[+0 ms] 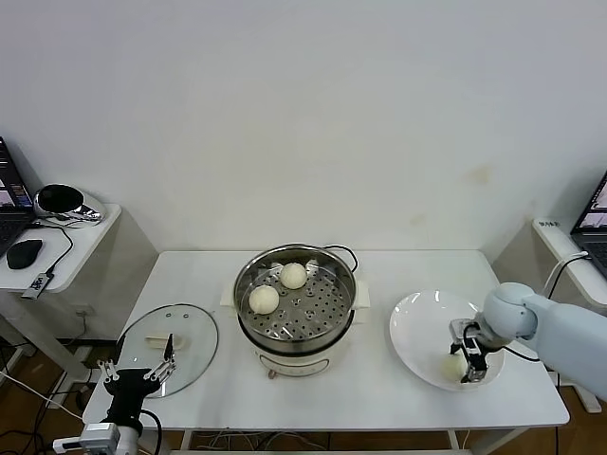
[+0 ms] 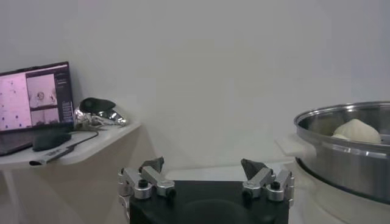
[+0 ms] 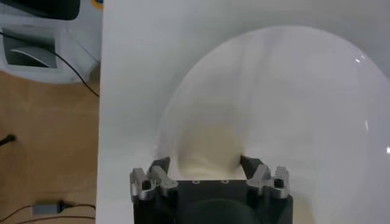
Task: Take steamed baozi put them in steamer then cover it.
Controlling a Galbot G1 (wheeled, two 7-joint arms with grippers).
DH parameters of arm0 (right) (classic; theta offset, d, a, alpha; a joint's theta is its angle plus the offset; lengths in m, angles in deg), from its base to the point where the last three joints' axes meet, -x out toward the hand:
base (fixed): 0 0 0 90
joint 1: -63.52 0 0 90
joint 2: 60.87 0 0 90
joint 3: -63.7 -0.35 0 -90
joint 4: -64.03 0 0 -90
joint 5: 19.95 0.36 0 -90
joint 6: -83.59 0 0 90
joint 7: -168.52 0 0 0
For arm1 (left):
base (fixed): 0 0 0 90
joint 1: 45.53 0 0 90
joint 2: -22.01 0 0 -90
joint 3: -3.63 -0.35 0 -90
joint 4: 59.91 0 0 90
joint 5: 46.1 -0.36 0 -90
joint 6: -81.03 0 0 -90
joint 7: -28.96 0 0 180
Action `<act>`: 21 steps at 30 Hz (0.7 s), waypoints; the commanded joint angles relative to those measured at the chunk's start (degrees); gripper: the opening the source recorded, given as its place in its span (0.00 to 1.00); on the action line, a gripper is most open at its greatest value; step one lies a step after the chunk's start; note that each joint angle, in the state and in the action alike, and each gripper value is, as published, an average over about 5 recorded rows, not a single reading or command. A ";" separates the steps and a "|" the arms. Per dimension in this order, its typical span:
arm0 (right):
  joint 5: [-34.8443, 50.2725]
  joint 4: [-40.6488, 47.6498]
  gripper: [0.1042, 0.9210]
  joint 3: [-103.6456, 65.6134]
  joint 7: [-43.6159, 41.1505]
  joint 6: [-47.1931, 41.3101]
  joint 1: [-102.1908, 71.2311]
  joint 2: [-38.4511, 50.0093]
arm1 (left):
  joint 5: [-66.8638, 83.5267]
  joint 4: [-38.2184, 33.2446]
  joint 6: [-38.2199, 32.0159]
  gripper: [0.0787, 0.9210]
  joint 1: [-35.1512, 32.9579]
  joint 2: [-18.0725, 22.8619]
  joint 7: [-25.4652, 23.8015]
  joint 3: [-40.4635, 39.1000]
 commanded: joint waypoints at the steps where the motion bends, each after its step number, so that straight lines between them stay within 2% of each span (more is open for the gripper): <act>1: -0.43 0.41 0.60 -1.15 -0.22 0.05 -0.99 -0.08 | -0.03 -0.27 -0.05 0.88 -0.13 -0.01 0.02 0.03; 11: 3.17 -1.67 0.48 0.76 -1.53 0.84 10.09 2.51 | 0.04 -0.98 0.05 0.88 0.00 -0.25 0.04 0.00; 21: 12.69 -3.05 0.48 7.91 -2.64 0.45 31.43 -0.70 | 0.14 -1.53 0.11 0.88 0.26 -0.95 0.02 -0.34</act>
